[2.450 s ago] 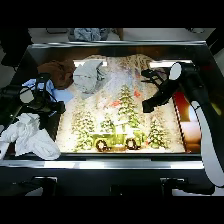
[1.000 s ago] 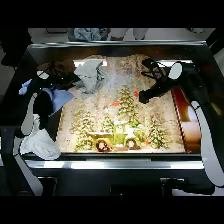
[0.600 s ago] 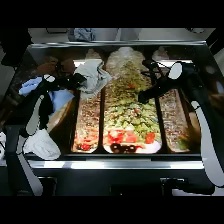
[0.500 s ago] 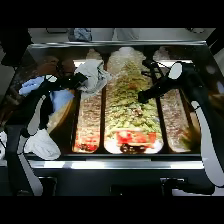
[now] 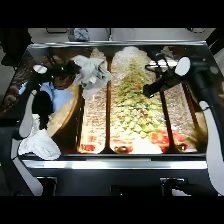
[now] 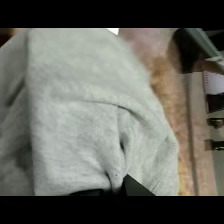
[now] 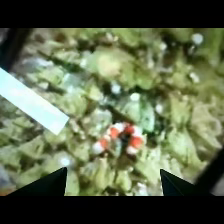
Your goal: Fold the shirts.
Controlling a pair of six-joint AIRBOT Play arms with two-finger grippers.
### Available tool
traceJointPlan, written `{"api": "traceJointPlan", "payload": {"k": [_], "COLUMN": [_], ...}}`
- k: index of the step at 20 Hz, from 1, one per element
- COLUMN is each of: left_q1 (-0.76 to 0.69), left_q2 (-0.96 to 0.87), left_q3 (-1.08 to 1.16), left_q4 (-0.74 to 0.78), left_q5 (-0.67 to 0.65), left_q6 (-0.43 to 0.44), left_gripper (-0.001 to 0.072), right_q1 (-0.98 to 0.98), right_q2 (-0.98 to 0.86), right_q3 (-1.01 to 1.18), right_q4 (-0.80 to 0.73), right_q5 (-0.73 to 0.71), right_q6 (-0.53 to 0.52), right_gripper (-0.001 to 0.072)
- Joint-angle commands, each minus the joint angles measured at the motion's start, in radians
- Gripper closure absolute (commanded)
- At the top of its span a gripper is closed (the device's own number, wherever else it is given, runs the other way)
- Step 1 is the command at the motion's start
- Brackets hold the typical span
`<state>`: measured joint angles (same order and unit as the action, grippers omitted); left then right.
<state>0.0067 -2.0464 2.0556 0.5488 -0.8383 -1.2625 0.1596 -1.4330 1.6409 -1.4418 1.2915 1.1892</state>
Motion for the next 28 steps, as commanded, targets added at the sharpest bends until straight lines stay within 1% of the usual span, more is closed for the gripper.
{"api": "traceJointPlan", "payload": {"k": [1, 2, 3, 5, 8, 10, 12, 15, 19, 20, 21, 22, 23, 25, 27, 28], "left_q1": [-0.005, -0.021, -0.043, -0.096, -0.191, -0.259, -0.323, -0.438, -0.611, -0.652, -0.692, -0.720, -0.729, -0.686, -0.574, -0.509], "left_q2": [0.253, 0.360, 0.455, 0.632, 0.805, 0.851, 0.833, 0.728, 0.479, 0.412, 0.343, 0.288, 0.258, 0.264, 0.316, 0.348], "left_q3": [0.014, 0.013, 0.011, 0.011, -0.014, -0.064, -0.122, -0.240, -0.333, -0.336, -0.336, -0.335, -0.330, -0.310, -0.259, -0.235], "left_q4": [-0.113, -0.112, -0.112, -0.093, -0.005, 0.040, 0.051, 0.051, 0.050, 0.050, 0.050, 0.050, 0.050, 0.099, 0.294, 0.408], "left_q5": [-0.077, -0.091, -0.093, -0.093, -0.093, -0.094, -0.106, -0.110, -0.171, -0.187, -0.194, -0.199, -0.220, -0.293, -0.393, -0.461], "left_q6": [0.249, 0.269, 0.269, 0.268, 0.268, 0.246, 0.214, 0.214, 0.206, 0.173, 0.120, 0.053, 0.012, -0.018, -0.108, -0.134], "left_gripper": [0.0675, 0.0675, 0.0674, 0.0674, 0.0674, 0.0674, 0.0674, 0.0674, 0.0673, 0.0673, 0.0576, 0.0190, 0.0064, 0.0064, 0.0064, 0.0064], "right_q1": [0.000, 0.000, 0.000, 0.000, 0.000, 0.000, 0.000, 0.000, 0.000, 0.000, 0.000, 0.000, 0.000, 0.000, 0.000, 0.000], "right_q2": [0.119, 0.167, 0.222, 0.338, 0.493, 0.570, 0.621, 0.647, 0.619, 0.603, 0.584, 0.558, 0.529, 0.459, 0.370, 0.317], "right_q3": [0.098, 0.129, 0.159, 0.179, 0.179, 0.179, 0.179, 0.179, 0.179, 0.179, 0.179, 0.179, 0.179, 0.179, 0.176, 0.169], "right_q4": [-0.248, -0.298, -0.332, -0.352, -0.351, -0.351, -0.351, -0.351, -0.351, -0.351, -0.351, -0.351, -0.351, -0.351, -0.350, -0.351], "right_q5": [-0.010, -0.009, -0.008, -0.017, 0.013, 0.060, 0.119, 0.221, 0.310, 0.323, 0.335, 0.337, 0.338, 0.341, 0.341, 0.341], "right_q6": [-0.007, -0.007, -0.007, -0.007, -0.006, 0.002, 0.007, 0.009, 0.008, 0.008, 0.008, 0.008, 0.007, 0.000, -0.035, -0.059], "right_gripper": [0.0019, 0.0019, 0.0019, 0.0019, 0.0020, 0.0020, 0.0020, 0.0019, 0.0019, 0.0019, 0.0019, 0.0019, 0.0019, 0.0019, 0.0019, 0.0019]}}
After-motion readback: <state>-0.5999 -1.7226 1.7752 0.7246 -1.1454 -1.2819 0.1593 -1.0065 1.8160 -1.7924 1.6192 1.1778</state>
